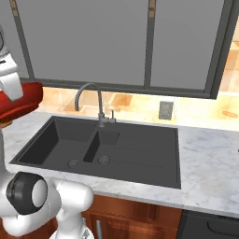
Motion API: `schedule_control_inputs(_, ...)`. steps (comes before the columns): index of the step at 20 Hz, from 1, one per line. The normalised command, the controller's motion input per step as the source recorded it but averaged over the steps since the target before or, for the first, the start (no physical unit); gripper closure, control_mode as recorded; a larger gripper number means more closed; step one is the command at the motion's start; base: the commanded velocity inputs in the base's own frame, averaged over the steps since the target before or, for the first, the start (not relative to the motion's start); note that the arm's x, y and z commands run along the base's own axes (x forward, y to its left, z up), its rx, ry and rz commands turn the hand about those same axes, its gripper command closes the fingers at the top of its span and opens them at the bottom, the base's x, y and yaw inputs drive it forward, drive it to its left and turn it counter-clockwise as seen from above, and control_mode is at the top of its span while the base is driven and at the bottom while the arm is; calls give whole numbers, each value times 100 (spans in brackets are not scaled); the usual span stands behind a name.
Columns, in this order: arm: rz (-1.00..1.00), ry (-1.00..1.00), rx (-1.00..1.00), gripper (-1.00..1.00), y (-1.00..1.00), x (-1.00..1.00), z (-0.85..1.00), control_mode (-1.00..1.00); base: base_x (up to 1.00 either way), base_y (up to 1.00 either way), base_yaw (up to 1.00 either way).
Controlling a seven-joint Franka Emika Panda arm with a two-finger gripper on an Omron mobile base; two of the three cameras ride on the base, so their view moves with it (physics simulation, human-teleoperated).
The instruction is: Pick the potato from the sink and place it in the bowl. Then pick the bowl and place it in the microwave. Then close the microwave door and press the start button.
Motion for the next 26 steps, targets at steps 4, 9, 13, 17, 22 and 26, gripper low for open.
schedule_control_inputs(4, -20, -48, 0, 100, -17, -32, 22, -100, 0, 0, 0)
schedule_control_inputs(9, -14, -31, 7, 100, -27, -19, -2, -100, 0, 0, 0)
schedule_control_inputs(13, -11, -23, 25, 100, -34, -1, -1, -100, 0, 0, 0)
schedule_control_inputs(17, -9, -16, 30, 100, -36, -1, -2, -100, 0, 0, 0)
schedule_control_inputs(22, -12, -4, 11, 100, -5, -1, 0, -100, 0, 0, 0)
schedule_control_inputs(26, -18, -6, 12, 100, -1, 0, 0, -100, 0, 0, 0)
